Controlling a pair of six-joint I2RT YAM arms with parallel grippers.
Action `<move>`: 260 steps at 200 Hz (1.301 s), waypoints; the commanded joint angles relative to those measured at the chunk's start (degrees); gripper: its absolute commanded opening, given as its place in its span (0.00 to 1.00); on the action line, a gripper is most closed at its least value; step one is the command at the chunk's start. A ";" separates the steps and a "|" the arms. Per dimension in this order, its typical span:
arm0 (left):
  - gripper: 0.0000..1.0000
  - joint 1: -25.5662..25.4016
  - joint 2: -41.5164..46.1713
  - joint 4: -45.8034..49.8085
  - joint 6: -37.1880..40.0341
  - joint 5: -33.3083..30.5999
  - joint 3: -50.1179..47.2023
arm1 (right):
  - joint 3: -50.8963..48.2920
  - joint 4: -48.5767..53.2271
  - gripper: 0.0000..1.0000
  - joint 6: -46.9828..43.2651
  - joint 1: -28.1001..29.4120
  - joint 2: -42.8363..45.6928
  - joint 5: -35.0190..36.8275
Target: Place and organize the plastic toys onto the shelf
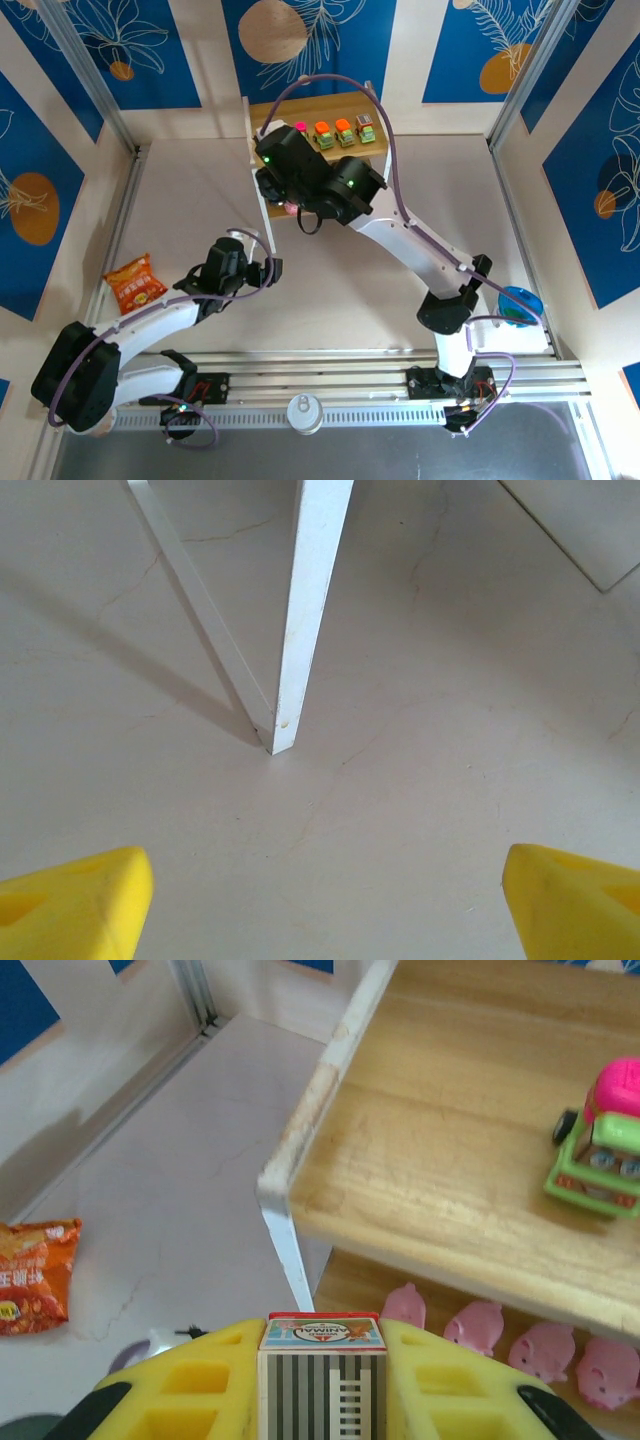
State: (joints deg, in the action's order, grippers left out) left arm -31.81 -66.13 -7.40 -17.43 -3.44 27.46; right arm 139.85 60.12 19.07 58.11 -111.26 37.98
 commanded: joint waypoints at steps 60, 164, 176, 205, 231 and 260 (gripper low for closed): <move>0.90 -0.60 -0.49 -0.92 1.44 -0.78 1.53 | 13.23 -0.48 0.24 -4.19 -3.96 -6.46 -0.95; 0.90 -0.58 -1.28 -1.10 1.43 -0.86 1.74 | 16.90 -6.22 0.25 -5.66 -7.21 -12.55 -1.76; 0.90 -0.60 -1.31 -1.12 1.37 -0.89 1.74 | 16.84 -6.24 0.25 -5.54 -7.55 -12.92 -1.85; 0.91 -0.61 -1.55 -1.20 1.36 -0.78 1.81 | 16.70 -5.88 0.25 -5.24 -8.33 -13.49 -1.84; 0.90 -0.53 -1.81 -1.39 1.34 -0.69 1.91 | 16.65 -6.23 0.25 -5.55 -8.80 -13.63 -1.99; 0.90 -0.57 -2.17 -1.46 1.26 -0.51 2.09 | 16.68 -6.19 0.26 -5.45 -9.37 -14.41 -2.47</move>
State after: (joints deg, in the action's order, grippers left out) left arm -31.97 -67.70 -7.77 -17.41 -3.46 27.83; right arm 154.61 54.85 14.00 49.19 -124.36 36.64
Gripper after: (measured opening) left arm 0.904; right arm 0.262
